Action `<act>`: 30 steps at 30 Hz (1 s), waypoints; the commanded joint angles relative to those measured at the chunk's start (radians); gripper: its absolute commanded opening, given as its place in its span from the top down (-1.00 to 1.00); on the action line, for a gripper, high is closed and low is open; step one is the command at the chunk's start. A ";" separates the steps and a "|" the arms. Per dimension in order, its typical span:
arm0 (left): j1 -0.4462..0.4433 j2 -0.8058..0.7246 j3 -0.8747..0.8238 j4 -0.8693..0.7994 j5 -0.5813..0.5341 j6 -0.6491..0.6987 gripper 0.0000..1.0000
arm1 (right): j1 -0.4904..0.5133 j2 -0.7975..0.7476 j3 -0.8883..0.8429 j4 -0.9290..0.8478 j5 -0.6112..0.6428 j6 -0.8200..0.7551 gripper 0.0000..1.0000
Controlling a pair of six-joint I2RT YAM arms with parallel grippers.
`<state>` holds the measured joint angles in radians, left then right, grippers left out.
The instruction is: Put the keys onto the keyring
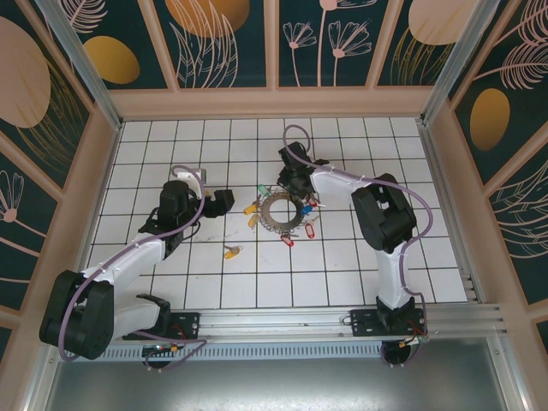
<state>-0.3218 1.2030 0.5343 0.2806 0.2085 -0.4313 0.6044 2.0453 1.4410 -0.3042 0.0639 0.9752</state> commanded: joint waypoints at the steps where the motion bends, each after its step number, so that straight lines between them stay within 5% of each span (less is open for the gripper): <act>1: -0.002 -0.028 -0.009 -0.003 -0.059 -0.013 -0.74 | 0.015 0.007 0.099 -0.102 0.102 -0.117 0.69; 15: -0.002 -0.055 -0.022 -0.004 -0.100 -0.037 -0.65 | -0.029 0.170 0.298 -0.344 -0.136 -0.574 0.75; 30: -0.002 -0.043 -0.017 -0.005 -0.085 -0.035 -0.64 | -0.048 0.201 0.321 -0.395 -0.186 -0.610 0.71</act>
<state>-0.3218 1.1648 0.5213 0.2798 0.1219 -0.4576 0.5617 2.2272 1.7294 -0.6552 -0.0967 0.3889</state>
